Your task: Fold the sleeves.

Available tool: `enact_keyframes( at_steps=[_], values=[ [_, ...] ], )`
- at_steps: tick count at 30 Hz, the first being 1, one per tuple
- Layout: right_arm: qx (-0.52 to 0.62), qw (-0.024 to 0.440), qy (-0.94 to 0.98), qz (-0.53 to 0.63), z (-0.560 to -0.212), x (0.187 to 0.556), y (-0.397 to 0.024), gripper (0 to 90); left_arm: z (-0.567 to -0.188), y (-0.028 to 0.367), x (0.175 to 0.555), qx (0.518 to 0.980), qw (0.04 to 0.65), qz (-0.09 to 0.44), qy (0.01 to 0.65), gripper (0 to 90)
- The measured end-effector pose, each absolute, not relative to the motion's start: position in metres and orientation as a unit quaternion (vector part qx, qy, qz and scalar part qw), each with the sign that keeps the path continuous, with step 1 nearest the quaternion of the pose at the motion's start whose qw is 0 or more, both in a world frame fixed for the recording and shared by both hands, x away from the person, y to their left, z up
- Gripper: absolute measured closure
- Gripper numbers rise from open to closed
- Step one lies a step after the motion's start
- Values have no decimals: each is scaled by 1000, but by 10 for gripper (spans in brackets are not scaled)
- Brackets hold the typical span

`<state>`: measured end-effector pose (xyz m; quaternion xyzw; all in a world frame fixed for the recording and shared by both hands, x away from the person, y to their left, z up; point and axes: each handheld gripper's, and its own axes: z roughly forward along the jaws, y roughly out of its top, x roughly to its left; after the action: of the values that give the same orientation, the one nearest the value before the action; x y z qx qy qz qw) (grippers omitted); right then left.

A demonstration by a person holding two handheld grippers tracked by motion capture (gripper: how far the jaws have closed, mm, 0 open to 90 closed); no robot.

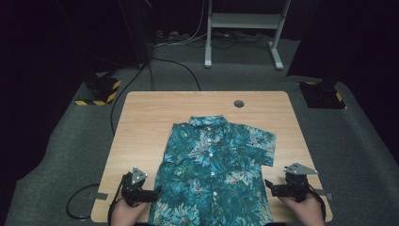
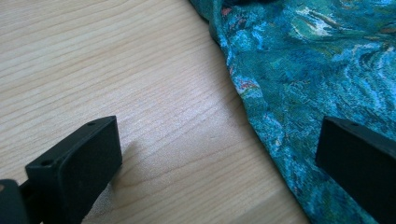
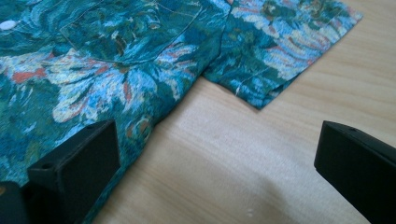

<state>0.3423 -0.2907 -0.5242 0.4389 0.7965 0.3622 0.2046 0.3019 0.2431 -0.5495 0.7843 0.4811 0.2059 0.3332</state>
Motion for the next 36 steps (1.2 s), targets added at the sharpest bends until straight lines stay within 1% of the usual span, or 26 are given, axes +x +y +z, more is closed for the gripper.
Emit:
enact_keyframes(
  at_steps=[13, 16, 19, 32, 36],
  values=[
    [450, 214, 787, 365, -512, 360, -294, 1, -550, 243, 302, 784, 333, 207, 481, 5],
    [456, 213, 782, 367, -514, 367, -296, 1, -550, 243, 302, 784, 333, 207, 481, 4],
    [454, 223, 781, 366, -516, 372, -297, 2, -550, 243, 302, 784, 333, 207, 481, 4],
    [481, 218, 766, 366, -526, 393, -308, 6, -550, 242, 302, 784, 333, 208, 482, 4],
    [481, 225, 762, 370, -526, 401, -311, 5, -550, 242, 302, 784, 333, 208, 482, 4]
  ],
)
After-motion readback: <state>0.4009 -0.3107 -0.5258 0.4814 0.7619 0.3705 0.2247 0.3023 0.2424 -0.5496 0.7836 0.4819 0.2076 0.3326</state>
